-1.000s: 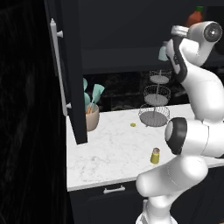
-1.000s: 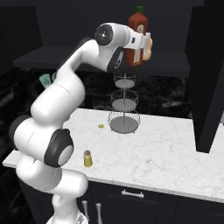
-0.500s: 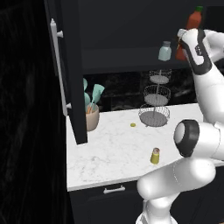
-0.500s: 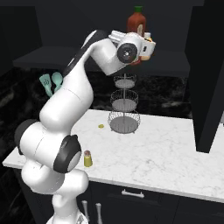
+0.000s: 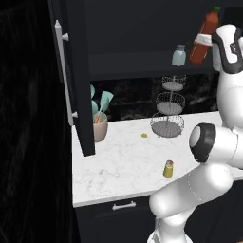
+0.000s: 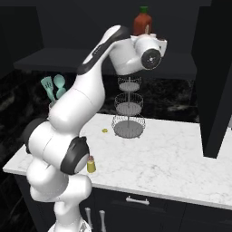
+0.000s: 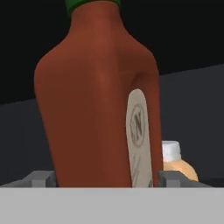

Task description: Put the shaker and condiment bottle from the counter next to their counterparts in the cabinet.

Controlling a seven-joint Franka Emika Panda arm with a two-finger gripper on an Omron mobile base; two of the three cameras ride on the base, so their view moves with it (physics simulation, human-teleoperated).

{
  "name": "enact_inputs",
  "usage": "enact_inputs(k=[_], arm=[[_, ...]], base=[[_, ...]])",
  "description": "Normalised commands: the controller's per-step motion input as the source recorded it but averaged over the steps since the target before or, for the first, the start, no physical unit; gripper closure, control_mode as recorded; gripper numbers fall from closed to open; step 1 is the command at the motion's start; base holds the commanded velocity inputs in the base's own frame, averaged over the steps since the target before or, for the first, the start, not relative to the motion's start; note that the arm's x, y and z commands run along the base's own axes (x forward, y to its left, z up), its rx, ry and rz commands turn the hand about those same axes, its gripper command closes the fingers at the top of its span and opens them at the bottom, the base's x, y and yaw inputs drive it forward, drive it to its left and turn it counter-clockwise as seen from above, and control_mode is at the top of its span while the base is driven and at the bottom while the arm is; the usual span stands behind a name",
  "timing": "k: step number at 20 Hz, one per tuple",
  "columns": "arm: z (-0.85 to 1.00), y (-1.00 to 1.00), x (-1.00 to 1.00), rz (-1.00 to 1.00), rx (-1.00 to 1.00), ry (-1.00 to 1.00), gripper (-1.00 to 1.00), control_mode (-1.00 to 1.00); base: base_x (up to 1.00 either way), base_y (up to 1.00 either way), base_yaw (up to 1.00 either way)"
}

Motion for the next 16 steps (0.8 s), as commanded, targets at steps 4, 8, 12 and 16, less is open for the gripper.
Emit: enact_inputs(k=[4, 8, 12, 16], arm=[[-0.03, -0.04, 0.16, 0.07, -0.2, -0.12, 1.0, -1.0], [-0.08, -0.01, 0.26, 0.02, -0.16, -0.02, 1.0, -1.0], [0.01, 0.0, 0.34, 0.0, -0.04, 0.1, 1.0, -1.0], [0.28, 0.0, 0.34, -0.03, 0.0, 0.5, 1.0, -1.0]], base=[[0.0, 0.0, 0.0], [0.0, 0.0, 0.0], [0.0, 0.0, 0.0], [0.0, 0.0, 0.0]])
